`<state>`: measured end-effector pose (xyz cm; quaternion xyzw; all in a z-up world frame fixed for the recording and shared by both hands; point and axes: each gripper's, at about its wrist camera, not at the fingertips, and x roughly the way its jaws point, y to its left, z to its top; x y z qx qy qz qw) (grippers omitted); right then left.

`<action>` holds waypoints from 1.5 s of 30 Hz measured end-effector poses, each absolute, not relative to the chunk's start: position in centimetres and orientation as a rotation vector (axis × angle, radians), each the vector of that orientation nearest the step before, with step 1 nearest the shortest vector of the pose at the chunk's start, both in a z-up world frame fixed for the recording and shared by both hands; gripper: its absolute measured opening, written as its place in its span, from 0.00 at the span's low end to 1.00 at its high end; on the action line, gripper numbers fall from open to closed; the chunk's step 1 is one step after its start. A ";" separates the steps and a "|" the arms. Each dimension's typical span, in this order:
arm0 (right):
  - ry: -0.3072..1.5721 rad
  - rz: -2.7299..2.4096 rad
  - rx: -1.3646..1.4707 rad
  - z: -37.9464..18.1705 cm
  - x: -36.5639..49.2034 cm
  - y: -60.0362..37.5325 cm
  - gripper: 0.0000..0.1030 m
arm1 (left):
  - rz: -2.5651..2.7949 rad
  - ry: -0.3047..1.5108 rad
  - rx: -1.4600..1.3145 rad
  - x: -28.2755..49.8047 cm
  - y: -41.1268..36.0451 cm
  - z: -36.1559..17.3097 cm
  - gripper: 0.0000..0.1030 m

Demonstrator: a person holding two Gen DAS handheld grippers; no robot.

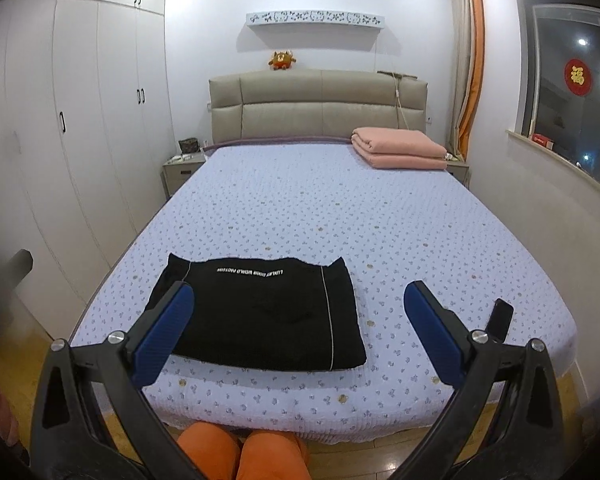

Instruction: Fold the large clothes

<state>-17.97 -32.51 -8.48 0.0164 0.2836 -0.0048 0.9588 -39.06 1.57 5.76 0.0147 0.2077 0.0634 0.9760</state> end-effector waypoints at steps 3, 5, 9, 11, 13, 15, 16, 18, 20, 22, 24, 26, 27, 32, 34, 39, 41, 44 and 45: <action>0.601 -0.012 0.029 -9.3 -17.2 -32.4 1.00 | 0.129 0.448 0.029 -38.1 1.5 5.0 0.78; 0.618 -0.009 0.031 -9.7 -16.7 -32.4 1.00 | 0.126 0.470 0.030 -37.3 1.5 4.3 0.78; 0.650 -0.010 0.039 -10.5 -15.6 -32.5 1.00 | 0.122 0.503 0.035 -35.8 1.3 3.4 0.78; 0.661 -0.013 0.043 -10.8 -15.2 -32.5 1.00 | 0.121 0.515 0.037 -35.2 1.2 3.0 0.78; 0.674 -0.018 0.049 -11.2 -14.8 -32.7 1.00 | 0.120 0.530 0.040 -34.4 1.2 2.5 0.78; 0.688 -0.019 0.056 -11.7 -14.4 -32.9 1.00 | 0.114 0.544 0.041 -33.9 1.1 1.9 0.78; 0.698 -0.022 0.058 -11.9 -14.1 -33.0 1.00 | 0.109 0.553 0.041 -33.6 1.0 1.6 0.78; 0.716 -0.025 0.061 -12.4 -13.7 -33.2 1.00 | 0.108 0.571 0.041 -33.1 0.9 1.1 0.78; 0.726 -0.024 0.066 -12.7 -13.5 -33.4 1.00 | 0.108 0.586 0.046 -32.6 0.8 0.6 0.78; 0.735 -0.025 0.074 -13.0 -13.3 -33.6 1.00 | 0.110 0.594 0.051 -32.4 0.7 0.3 0.78; 0.744 -0.026 0.078 -13.2 -13.1 -33.8 1.00 | 0.108 0.599 0.051 -32.2 0.5 0.1 0.78; 0.751 -0.025 0.080 -13.4 -12.9 -33.9 1.00 | 0.104 0.607 0.054 -32.0 0.3 -0.1 0.78; 0.755 -0.024 0.081 -13.5 -12.9 -34.0 1.00 | 0.103 0.610 0.056 -31.8 0.3 -0.2 0.78; 0.768 -0.020 0.083 -13.8 -12.5 -34.2 1.00 | 0.099 0.626 0.066 -31.3 -0.2 -0.7 0.78; 0.773 -0.019 0.088 -14.0 -12.5 -34.3 1.00 | 0.098 0.632 0.066 -31.2 -0.4 -0.8 0.78; 0.780 -0.020 0.094 -14.1 -12.3 -34.7 1.00 | 0.096 0.637 0.068 -31.2 -0.6 -1.0 0.78; 0.784 -0.022 0.095 -14.2 -12.3 -34.8 1.00 | 0.094 0.637 0.070 -31.2 -0.6 -1.0 0.78; 0.787 -0.020 0.096 -14.3 -12.2 -34.9 1.00 | 0.088 0.638 0.074 -31.2 -0.7 -1.1 0.78; 0.787 -0.019 0.097 -14.3 -12.3 -34.9 1.00 | 0.089 0.638 0.075 -31.2 -0.8 -1.2 0.78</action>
